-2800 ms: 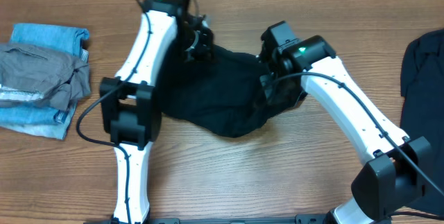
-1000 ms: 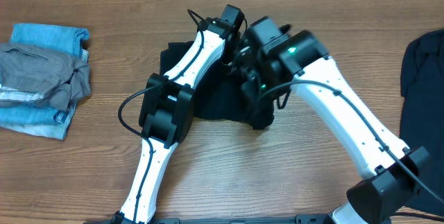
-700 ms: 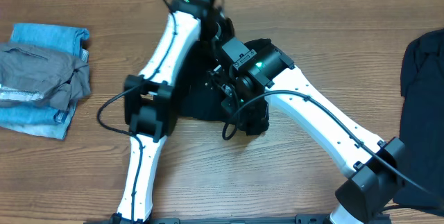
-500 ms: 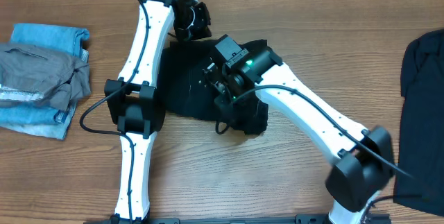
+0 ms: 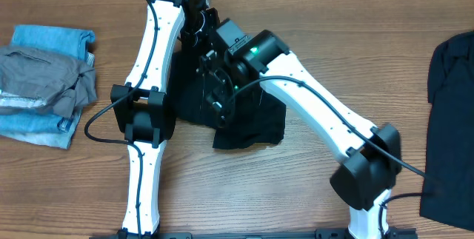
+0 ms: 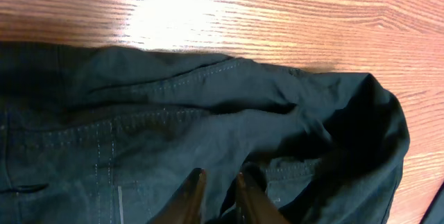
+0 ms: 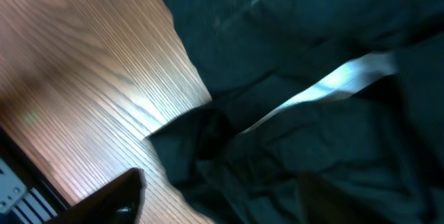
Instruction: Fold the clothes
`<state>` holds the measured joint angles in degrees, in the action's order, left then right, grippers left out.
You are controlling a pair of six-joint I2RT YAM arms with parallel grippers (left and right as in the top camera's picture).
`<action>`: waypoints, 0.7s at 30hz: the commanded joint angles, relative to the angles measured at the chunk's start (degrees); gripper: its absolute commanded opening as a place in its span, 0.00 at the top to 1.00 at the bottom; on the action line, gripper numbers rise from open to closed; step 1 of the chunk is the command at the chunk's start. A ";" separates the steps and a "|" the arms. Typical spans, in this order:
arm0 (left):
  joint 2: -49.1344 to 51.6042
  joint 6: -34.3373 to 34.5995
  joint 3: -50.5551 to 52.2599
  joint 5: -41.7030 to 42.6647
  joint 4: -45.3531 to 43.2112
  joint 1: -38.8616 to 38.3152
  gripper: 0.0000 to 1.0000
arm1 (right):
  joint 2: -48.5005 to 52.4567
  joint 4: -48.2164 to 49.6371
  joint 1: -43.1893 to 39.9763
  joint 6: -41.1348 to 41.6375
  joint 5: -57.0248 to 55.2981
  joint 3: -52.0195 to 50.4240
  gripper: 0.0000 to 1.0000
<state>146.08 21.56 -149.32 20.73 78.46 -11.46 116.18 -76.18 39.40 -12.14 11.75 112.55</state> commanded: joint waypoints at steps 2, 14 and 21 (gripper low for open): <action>-5.68 -2.86 -2.51 -1.46 2.60 0.17 0.81 | -6.12 -0.37 -3.23 8.15 -4.81 2.38 0.00; -6.64 -27.76 -2.34 -23.32 9.55 -19.08 0.34 | -6.45 -9.68 -33.66 21.11 -6.01 2.16 0.04; -6.56 -27.76 -1.60 -24.30 8.28 -23.61 0.24 | -6.01 -10.05 -42.99 21.14 -7.63 2.16 0.02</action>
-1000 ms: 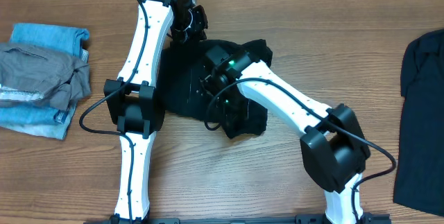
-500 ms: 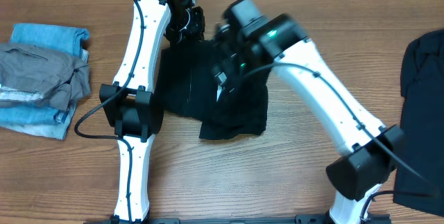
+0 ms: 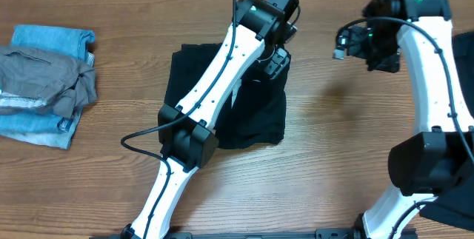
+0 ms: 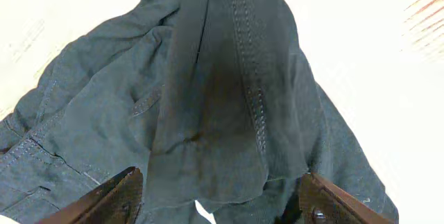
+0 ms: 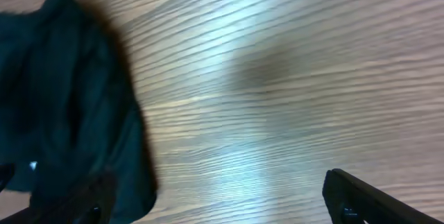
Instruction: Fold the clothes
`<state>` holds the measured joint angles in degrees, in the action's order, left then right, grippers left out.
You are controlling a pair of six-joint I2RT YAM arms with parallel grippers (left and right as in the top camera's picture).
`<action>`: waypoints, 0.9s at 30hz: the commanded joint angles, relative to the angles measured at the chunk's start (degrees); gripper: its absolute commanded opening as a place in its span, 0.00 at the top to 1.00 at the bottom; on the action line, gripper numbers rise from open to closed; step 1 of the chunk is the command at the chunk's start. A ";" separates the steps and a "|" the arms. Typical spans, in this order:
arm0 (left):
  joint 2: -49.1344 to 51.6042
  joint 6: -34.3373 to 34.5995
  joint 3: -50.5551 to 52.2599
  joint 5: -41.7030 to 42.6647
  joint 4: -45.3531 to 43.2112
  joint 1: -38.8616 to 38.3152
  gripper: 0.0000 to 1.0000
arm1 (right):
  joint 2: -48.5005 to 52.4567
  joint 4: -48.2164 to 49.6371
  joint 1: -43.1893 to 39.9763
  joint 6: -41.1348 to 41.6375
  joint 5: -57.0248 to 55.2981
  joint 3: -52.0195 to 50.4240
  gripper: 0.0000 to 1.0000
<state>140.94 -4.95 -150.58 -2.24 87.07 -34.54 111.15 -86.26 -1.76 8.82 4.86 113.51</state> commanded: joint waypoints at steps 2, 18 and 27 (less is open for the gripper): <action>-0.94 -1.27 0.07 -1.27 -0.42 -0.76 0.24 | -0.98 0.04 -2.43 0.17 -0.74 1.20 0.02; 2.21 -0.59 1.33 -4.35 -2.12 -4.07 0.19 | -0.87 0.83 -2.51 -0.04 -0.81 1.20 0.01; 2.21 0.15 10.67 -5.31 -8.13 -4.11 0.24 | -0.87 1.42 -2.51 -0.26 -0.83 1.20 0.01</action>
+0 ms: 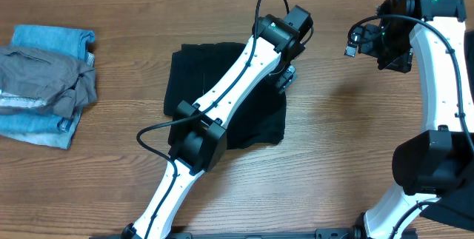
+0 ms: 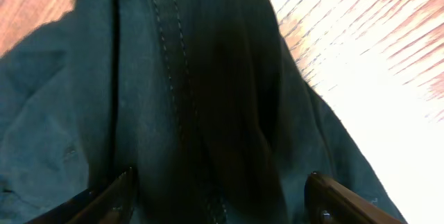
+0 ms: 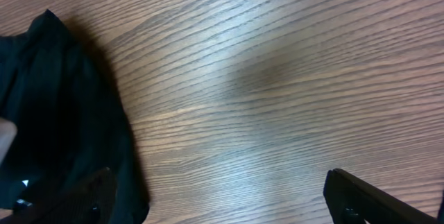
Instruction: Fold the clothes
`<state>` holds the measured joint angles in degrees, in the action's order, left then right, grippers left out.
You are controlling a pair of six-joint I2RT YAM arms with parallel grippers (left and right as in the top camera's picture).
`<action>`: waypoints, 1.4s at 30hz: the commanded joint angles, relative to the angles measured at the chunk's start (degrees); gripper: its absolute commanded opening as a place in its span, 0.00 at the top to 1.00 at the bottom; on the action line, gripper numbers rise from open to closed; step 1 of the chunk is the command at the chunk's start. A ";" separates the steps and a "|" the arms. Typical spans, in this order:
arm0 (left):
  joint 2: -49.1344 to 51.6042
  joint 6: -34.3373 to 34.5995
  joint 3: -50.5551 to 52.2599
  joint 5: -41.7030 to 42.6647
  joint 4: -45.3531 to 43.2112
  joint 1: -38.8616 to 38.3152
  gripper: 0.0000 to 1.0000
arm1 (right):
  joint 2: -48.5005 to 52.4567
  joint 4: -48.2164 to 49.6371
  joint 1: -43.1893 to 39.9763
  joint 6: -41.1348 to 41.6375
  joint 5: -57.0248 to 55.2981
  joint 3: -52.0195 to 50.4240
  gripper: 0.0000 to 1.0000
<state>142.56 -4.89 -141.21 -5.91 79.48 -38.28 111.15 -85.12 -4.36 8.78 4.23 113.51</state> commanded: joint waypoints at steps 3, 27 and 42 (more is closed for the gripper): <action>0.52 2.51 0.07 -12.04 0.09 -0.37 0.35 | -0.87 0.37 0.09 -0.22 -0.20 1.20 0.01; 0.59 14.36 -0.35 -7.93 -8.28 9.40 0.56 | -0.83 6.43 2.40 -31.87 39.01 -10.88 0.96; 0.59 14.32 0.50 -7.13 -8.41 11.15 0.86 | -0.20 40.92 22.62 -45.97 32.06 -40.74 0.96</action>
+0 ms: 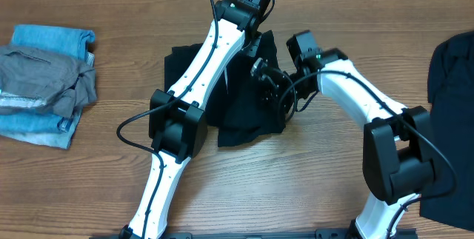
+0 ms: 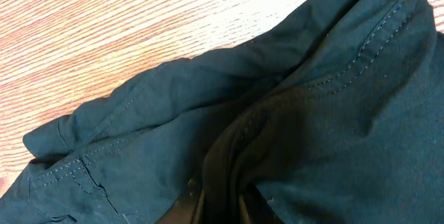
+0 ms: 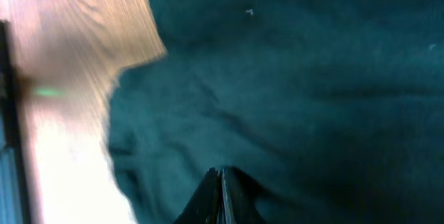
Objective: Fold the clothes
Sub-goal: 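Grasp the bundle's right side with the right gripper and fold it left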
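A black garment (image 1: 244, 117) lies bunched at the middle of the wooden table (image 1: 333, 165). My left gripper (image 1: 258, 43) is at its far upper edge. In the left wrist view it (image 2: 222, 207) is shut on a raised fold of the stitched dark cloth (image 2: 333, 113). My right gripper (image 1: 270, 83) reaches in from the right onto the garment's right part. In the right wrist view its fingers (image 3: 220, 182) are pressed together, pinching the dark cloth (image 3: 312, 78), with bare wood at the left.
A pile of blue and grey clothes (image 1: 44, 83) sits at the table's left edge. Another dark garment (image 1: 452, 113) lies along the right edge. Both arms cross over the middle garment.
The left gripper was open over the garment's upper right corner and is now shut on a fold at its far edge. The right gripper was open over bare table at the far right and is now shut on the garment.
First the left gripper was shut on the garment's far edge with the right gripper open over its middle. Then both were open, the left at the upper right corner, the right away over bare wood. Now both are shut on the garment, which is bunched at its right side.
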`<state>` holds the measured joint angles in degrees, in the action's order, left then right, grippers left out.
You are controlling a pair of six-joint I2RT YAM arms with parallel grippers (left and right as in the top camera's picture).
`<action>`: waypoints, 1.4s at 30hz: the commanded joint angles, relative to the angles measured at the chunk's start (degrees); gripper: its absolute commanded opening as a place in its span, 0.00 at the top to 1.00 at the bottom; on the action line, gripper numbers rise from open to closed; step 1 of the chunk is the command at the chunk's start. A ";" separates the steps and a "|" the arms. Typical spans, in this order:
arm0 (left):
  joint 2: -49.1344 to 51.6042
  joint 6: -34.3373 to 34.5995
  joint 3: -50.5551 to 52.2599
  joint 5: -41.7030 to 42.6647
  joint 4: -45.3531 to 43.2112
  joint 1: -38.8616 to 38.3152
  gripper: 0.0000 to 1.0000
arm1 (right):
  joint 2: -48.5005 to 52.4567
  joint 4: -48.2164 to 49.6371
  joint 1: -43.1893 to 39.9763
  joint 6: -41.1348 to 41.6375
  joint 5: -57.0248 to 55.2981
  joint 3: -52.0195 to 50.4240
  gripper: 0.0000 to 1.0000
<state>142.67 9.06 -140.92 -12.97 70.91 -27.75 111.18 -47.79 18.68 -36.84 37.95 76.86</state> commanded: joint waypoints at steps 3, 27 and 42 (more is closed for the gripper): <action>0.48 0.37 2.23 -0.15 -0.92 1.11 0.86 | 0.85 14.23 -0.42 3.91 -2.97 -10.08 0.96; 0.46 -2.36 -5.70 -2.43 -5.68 13.44 0.27 | 1.68 14.08 -0.42 4.09 -2.99 -10.49 0.96; 0.48 -1.09 8.72 26.99 -20.00 11.61 0.96 | 1.68 14.43 -0.42 4.09 -3.04 -10.49 0.96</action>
<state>143.50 7.57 -136.18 12.32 53.76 -16.03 112.09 -33.65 18.46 -32.99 35.11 66.94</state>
